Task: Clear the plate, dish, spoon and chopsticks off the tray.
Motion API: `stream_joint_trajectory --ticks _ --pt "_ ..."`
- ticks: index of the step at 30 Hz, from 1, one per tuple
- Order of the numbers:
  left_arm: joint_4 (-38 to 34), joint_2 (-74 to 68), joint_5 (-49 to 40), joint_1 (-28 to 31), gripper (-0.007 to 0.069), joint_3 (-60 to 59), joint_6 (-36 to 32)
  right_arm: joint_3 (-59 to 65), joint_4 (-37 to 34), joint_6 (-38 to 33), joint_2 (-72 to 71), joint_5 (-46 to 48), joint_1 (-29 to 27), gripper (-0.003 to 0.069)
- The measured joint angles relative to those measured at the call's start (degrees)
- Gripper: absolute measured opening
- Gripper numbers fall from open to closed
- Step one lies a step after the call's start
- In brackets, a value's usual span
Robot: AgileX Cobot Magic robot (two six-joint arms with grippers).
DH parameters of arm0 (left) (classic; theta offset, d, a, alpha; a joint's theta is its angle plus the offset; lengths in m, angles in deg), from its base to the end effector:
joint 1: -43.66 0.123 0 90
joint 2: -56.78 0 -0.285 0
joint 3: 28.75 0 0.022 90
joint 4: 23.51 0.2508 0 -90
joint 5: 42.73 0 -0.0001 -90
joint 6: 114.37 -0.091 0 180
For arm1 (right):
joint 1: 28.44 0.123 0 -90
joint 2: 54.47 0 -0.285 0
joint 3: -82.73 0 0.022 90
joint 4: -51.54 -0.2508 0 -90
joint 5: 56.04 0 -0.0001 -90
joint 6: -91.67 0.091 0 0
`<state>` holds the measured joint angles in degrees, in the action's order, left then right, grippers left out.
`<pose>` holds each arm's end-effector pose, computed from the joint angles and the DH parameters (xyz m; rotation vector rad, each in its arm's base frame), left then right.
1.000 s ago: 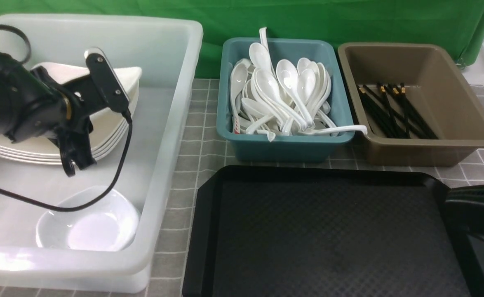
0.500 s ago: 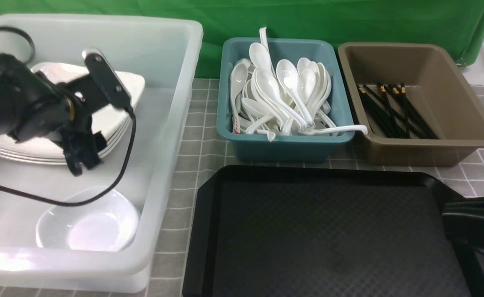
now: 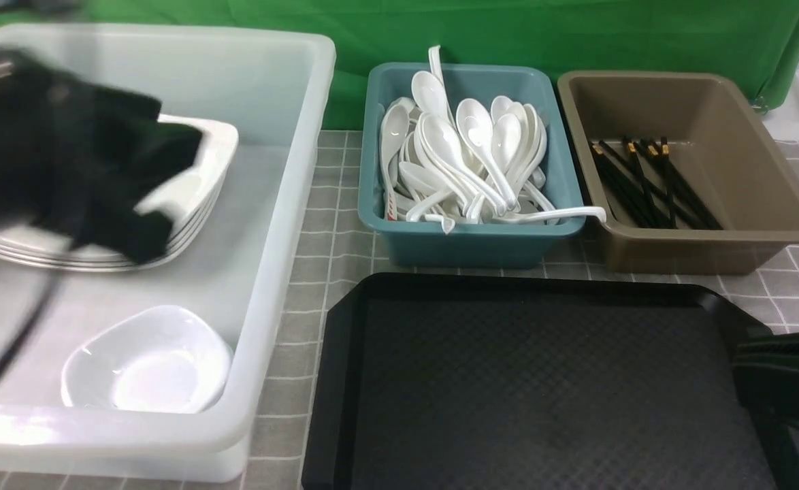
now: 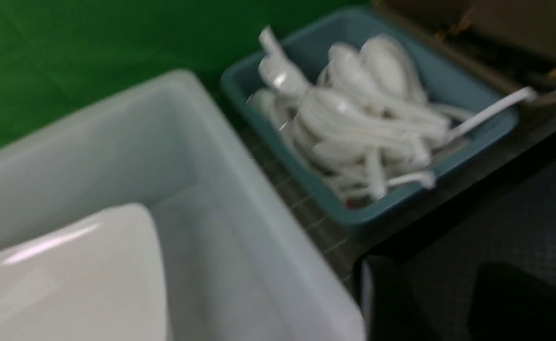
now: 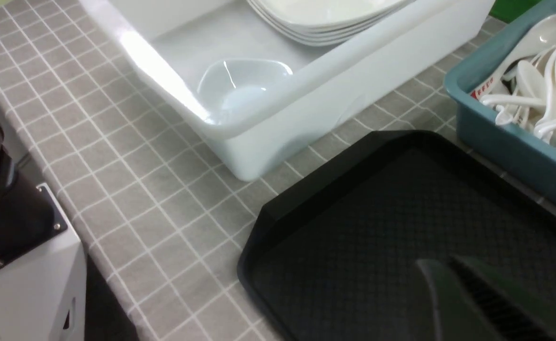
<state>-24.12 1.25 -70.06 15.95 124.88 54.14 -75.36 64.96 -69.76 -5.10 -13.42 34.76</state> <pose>0.1501 -0.0793 0.3850 0.6358 1.8027 -0.2025 0.0703 0.1074 0.4053 -0.8351 1.8491 0.6551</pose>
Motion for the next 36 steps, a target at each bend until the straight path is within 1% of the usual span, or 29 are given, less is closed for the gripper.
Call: stream_joint_trajectory --ticks 1,2,4,5,6,10,15,23,27,28,29,30,32,34,35,36 --pt "-3.35 5.52 2.89 -0.41 0.0070 -3.70 -2.03 0.00 0.00 0.00 0.00 0.05 0.00 0.0071" --pt "-5.60 9.17 6.24 -0.46 0.0037 -6.91 -3.85 0.00 -0.05 0.21 0.00 0.05 0.00 0.0074" --pt "-6.95 12.38 8.59 -0.46 0.0020 -9.97 -5.00 0.00 -0.05 0.27 0.00 0.12 0.00 0.0076" --pt "-7.82 15.98 11.99 -0.46 0.0010 -13.71 -5.59 0.00 -0.05 0.27 0.00 0.18 0.00 0.0080" --pt "-7.91 18.22 14.25 -0.46 0.0010 -16.10 -6.00 0.00 -0.05 0.27 0.00 0.23 0.00 0.0085" --pt "-7.91 22.38 16.71 -0.46 0.0010 -21.22 -6.37 0.00 -0.05 0.27 0.00 0.23 0.00 0.0095" --pt "-7.76 23.01 17.01 -0.46 0.0010 -25.92 -6.48 0.00 -0.05 0.27 0.00 0.23 0.00 0.0107" --pt "-7.64 22.87 17.15 -0.46 0.0010 -30.31 -6.48 0.00 -0.14 0.29 0.00 0.23 0.48 0.0120" --pt "-7.59 22.87 17.11 -0.46 0.0010 -31.81 -6.48 0.00 -1.43 0.29 -0.14 0.23 -4.75 0.0130" --pt "-7.59 22.87 17.05 -0.46 0.0010 -32.15 -6.48 0.00 -1.83 -0.12 -0.44 0.23 -8.45 0.0132" --pt "-7.59 22.87 17.11 -0.46 0.0010 -32.93 -6.48 0.59 -3.82 -1.73 -1.37 0.10 -15.83 0.0104" --pt "-7.59 22.87 17.12 -0.46 0.0010 -33.31 -6.48 2.04 -5.93 -4.03 -2.46 -0.76 -20.73 0.0067" --pt "-7.59 22.87 17.12 -0.46 0.0010 -33.66 -6.48 4.06 -8.10 -6.93 -3.75 -2.19 -24.99 0.0043" --pt "-7.32 22.87 17.12 -0.46 0.0010 -34.46 -6.54 11.73 -13.42 -16.46 -8.32 -8.67 -35.67 0.0020" --pt "-7.25 22.81 17.12 -0.46 0.0010 -34.60 -6.54 11.73 -13.78 -16.46 -8.77 -8.67 -36.55 0.0020" --pt "-6.78 22.82 17.12 -0.46 0.0010 -34.91 -6.54 18.36 -17.05 -22.74 -12.25 -14.32 -42.67 0.0017"
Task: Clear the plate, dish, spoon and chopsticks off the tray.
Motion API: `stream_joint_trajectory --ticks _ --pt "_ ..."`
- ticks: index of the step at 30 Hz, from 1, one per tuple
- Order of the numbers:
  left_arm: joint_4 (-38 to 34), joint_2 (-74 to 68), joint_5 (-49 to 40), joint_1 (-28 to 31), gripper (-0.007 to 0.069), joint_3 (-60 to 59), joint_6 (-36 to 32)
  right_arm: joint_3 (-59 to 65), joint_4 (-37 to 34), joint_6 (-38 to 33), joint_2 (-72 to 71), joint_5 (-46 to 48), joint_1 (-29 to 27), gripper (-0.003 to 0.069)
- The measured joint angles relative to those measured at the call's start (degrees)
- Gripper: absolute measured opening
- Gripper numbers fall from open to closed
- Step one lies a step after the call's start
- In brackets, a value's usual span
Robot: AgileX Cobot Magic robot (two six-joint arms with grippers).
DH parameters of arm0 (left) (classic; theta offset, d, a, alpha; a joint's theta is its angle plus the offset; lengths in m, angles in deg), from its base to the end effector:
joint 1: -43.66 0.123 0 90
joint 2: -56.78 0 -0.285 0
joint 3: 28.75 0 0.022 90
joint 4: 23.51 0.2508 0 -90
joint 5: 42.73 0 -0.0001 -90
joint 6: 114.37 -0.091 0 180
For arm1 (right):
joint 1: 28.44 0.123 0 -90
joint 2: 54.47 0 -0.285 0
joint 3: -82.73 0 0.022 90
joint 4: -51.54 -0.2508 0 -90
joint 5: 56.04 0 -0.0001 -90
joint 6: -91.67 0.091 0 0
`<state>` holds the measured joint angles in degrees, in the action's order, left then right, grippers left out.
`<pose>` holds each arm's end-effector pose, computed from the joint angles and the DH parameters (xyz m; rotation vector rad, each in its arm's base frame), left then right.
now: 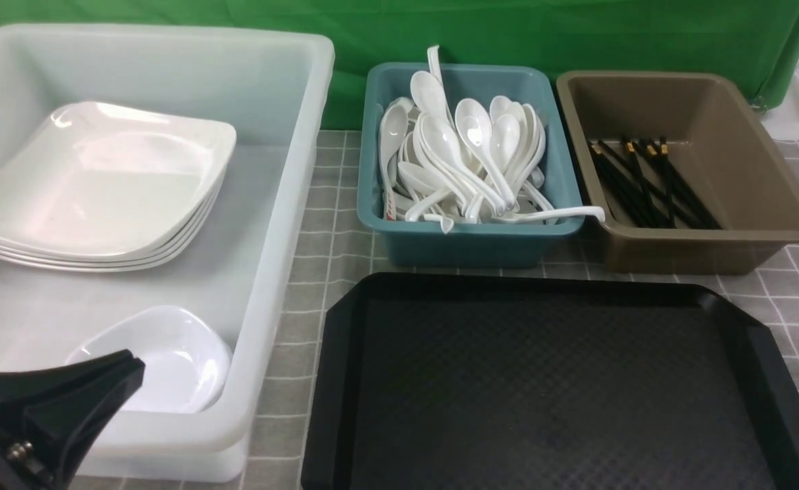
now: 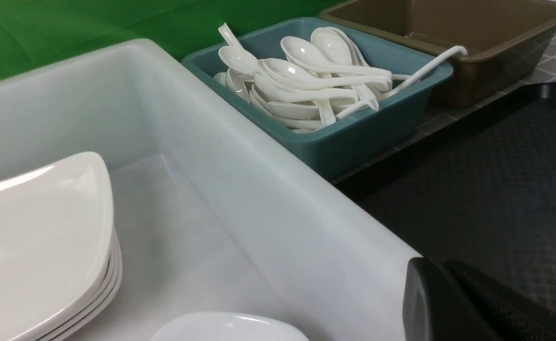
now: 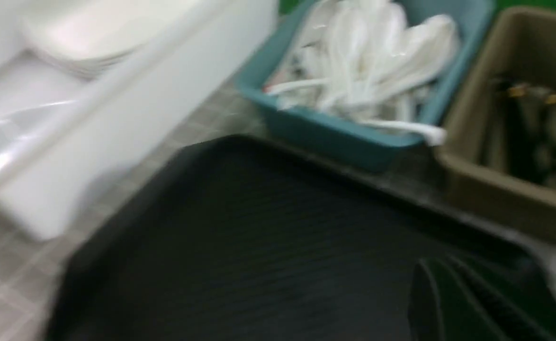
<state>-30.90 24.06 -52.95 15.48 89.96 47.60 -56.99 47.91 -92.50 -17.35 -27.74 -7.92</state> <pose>0.0873 -0.0491 0.2591 0.6232 1.7142 -0.2358 0.0929 0.0377 0.3465 -0.3660 1.8156 0.2658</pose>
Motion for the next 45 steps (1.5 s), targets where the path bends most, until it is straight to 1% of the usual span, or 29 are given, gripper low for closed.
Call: stream_joint_trajectory --ticks 1,2,3,4,5,8,12,14,18,28,39,43,45 --pt "0.59 0.00 -0.12 0.00 0.0010 -0.20 0.00 5.19 -2.79 -3.71 -3.32 -3.54 -4.84 0.0017" --pt "0.85 -0.01 -0.19 0.00 0.0010 -0.27 0.00 8.57 -3.77 -6.13 -6.23 -5.72 -8.45 0.0017" --pt "0.86 -0.01 -0.24 0.00 0.0010 -0.27 0.00 9.42 -3.94 -6.13 -6.23 -5.72 -8.45 0.0017" --pt "0.96 -0.01 -0.24 0.00 0.0010 -0.31 0.00 13.48 -4.66 -8.06 -9.17 -7.34 -11.52 0.0017" --pt "1.15 -0.06 -0.24 0.00 0.0010 -0.31 0.00 20.26 -5.39 -10.43 -14.32 -9.40 -15.70 0.0017" --pt "1.41 -0.11 -0.19 0.00 0.0010 -0.31 0.00 28.53 -5.92 -11.82 -21.22 -11.19 -19.07 0.0017" --pt "1.47 -0.17 -0.19 0.00 0.0010 -0.31 0.00 35.68 -6.03 -11.71 -28.34 -12.05 -19.82 0.0017" --pt "1.53 -0.21 -0.01 0.00 0.0010 -0.31 0.00 37.03 -6.11 -10.41 -29.08 -12.57 -19.82 0.0017" --pt "1.67 -0.23 0.03 0.00 0.0010 -0.31 -0.09 37.28 -6.17 -8.97 -29.28 -13.03 -19.82 0.0017" --pt "1.67 -0.23 0.09 0.00 0.0010 -0.31 -0.03 37.28 -6.28 -8.78 -29.28 -13.15 -19.82 0.0020" --pt "2.14 -0.23 0.15 0.00 0.0010 -0.31 -0.03 37.28 -6.29 -8.72 -29.28 -13.19 -19.82 0.0059" --pt "5.11 0.07 3.64 0.12 0.0010 -0.31 1.02 37.28 -6.34 -8.72 -29.28 -13.25 -19.82 0.0071" --pt "6.87 1.07 6.10 1.60 0.0010 -0.31 2.84 37.28 -6.34 -8.72 -29.28 -13.31 -19.82 0.0076"
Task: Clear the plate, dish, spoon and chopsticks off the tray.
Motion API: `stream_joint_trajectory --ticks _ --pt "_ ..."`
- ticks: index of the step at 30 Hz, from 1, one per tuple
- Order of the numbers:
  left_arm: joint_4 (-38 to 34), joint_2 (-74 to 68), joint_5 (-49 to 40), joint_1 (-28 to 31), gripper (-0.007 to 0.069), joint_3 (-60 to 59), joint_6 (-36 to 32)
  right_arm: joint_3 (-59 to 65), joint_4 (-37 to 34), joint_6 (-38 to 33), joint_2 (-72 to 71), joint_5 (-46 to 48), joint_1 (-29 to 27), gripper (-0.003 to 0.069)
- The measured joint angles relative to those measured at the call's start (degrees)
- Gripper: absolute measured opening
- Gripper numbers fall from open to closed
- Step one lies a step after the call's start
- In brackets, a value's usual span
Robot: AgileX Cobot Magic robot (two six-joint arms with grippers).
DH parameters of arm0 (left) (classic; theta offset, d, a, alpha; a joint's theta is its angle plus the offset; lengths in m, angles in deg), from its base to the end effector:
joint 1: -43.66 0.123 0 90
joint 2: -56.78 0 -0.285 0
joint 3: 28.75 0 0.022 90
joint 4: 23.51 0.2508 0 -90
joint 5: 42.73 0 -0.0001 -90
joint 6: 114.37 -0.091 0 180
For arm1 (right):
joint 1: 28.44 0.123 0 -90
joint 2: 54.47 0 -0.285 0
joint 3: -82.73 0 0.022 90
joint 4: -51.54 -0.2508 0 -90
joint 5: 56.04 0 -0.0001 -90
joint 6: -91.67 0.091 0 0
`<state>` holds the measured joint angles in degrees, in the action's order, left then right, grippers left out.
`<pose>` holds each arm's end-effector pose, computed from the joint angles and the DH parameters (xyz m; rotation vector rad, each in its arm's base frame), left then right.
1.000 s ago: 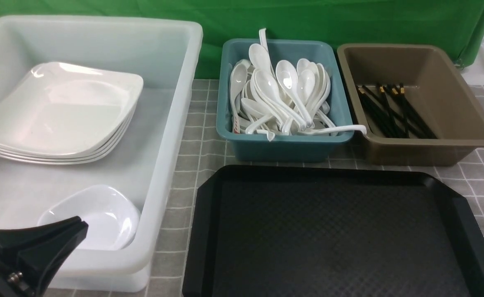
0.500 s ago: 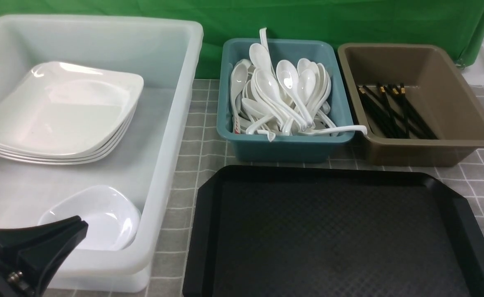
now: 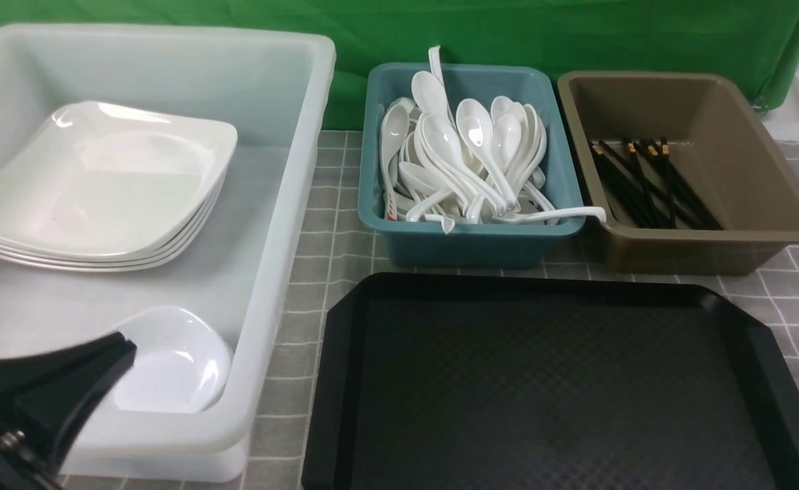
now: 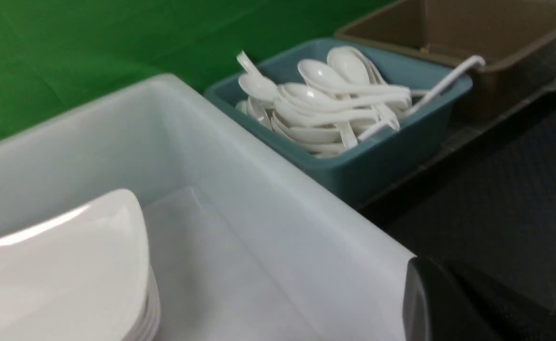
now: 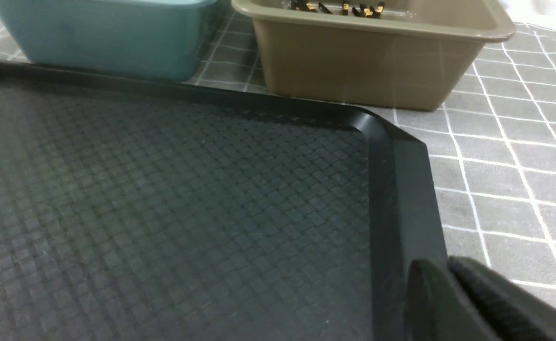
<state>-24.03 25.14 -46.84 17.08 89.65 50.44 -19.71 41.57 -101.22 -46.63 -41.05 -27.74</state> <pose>0.0887 -0.0445 0.2686 0.5998 1.5923 -0.1558 0.0553 0.0048 0.1878 -0.0930 1.7457 0.0066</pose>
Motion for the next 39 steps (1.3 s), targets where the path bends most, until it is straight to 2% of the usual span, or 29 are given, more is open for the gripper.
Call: stream_joint_trajectory --ticks 1,7,13,16,19,39 --pt "0.15 0.16 0.00 0.33 0.0010 0.00 0.00 0.00 0.00 0.00 0.00 0.00 0.00 0.0076" --pt "1.39 10.33 1.65 18.03 0.0010 -1.57 6.76 0.00 0.00 0.00 0.00 0.00 0.00 0.0096" --pt "1.39 22.22 1.18 27.76 0.0010 -11.04 11.91 0.00 0.00 0.00 0.00 0.00 0.00 0.0109" --pt "1.30 23.62 -1.18 28.61 0.0010 -15.04 14.36 0.00 0.00 0.00 0.00 -0.06 0.00 0.0115" --pt "1.31 23.86 -7.89 28.86 0.0010 -16.00 15.61 0.01 0.00 0.00 0.00 -0.01 0.00 0.0122" --pt "2.03 23.96 -7.80 28.86 0.0010 -16.01 15.19 0.01 0.00 0.00 0.00 -0.01 0.00 0.0161"
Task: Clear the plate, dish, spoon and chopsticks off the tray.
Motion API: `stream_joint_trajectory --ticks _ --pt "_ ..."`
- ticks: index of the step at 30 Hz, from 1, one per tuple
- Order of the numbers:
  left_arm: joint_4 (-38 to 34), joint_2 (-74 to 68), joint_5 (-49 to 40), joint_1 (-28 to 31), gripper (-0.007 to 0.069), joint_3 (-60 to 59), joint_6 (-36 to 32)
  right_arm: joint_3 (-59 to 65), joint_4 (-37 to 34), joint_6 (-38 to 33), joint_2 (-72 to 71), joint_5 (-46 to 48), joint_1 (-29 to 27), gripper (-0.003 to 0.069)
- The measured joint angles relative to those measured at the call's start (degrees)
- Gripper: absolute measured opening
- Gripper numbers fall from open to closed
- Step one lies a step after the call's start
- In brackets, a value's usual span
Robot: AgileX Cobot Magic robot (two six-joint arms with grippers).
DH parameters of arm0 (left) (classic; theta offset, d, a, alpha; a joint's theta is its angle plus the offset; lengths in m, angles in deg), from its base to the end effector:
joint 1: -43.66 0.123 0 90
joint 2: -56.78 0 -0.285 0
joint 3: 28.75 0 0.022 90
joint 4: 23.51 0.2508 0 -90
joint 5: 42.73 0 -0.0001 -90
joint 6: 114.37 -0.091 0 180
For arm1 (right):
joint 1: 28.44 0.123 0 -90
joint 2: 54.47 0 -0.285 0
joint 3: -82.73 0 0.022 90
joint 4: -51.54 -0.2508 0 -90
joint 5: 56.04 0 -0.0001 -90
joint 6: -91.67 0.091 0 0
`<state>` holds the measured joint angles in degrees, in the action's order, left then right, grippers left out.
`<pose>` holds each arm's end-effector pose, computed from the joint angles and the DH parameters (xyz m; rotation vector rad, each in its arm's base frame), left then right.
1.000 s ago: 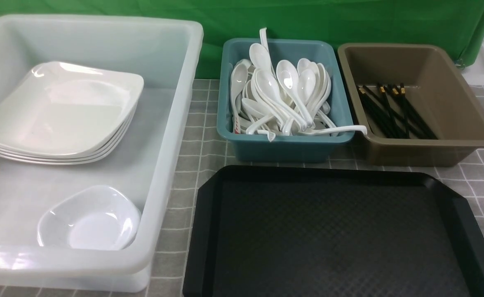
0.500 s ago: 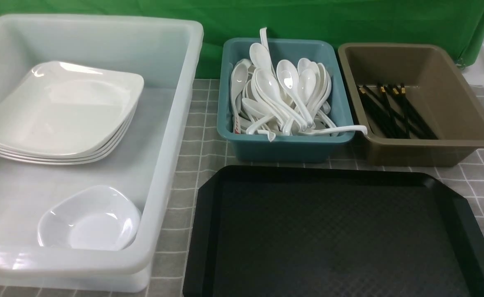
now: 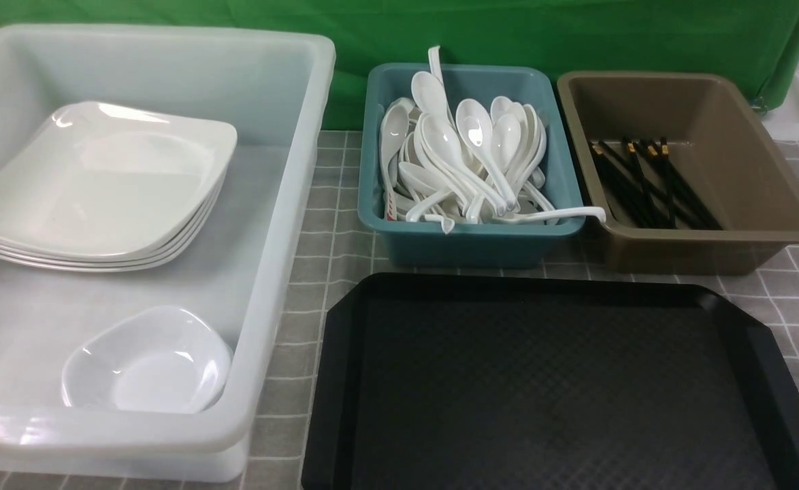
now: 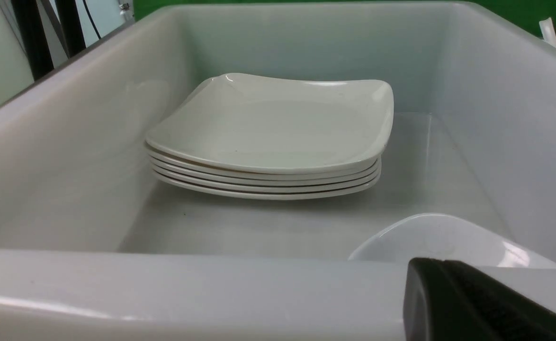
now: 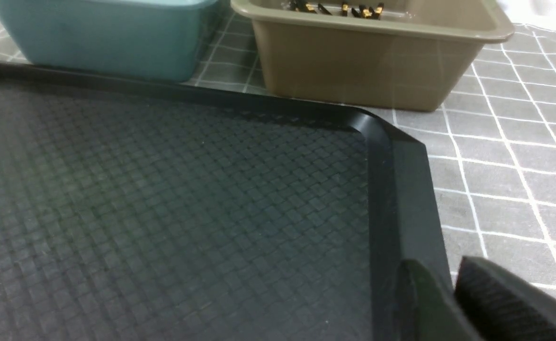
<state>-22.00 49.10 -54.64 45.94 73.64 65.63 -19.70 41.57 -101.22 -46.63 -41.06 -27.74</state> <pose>0.0559 0.0027 0.1921 -0.0159 1.6966 0.0537 0.0553 0.0048 0.1877 -0.0930 1.7457 0.0066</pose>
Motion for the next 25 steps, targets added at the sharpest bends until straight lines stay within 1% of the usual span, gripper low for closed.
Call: stream_joint_trajectory --ticks 25 --pt "0.00 0.00 0.00 0.00 0.0010 0.00 0.00 0.00 0.00 0.00 0.00 0.00 0.00 0.0207"
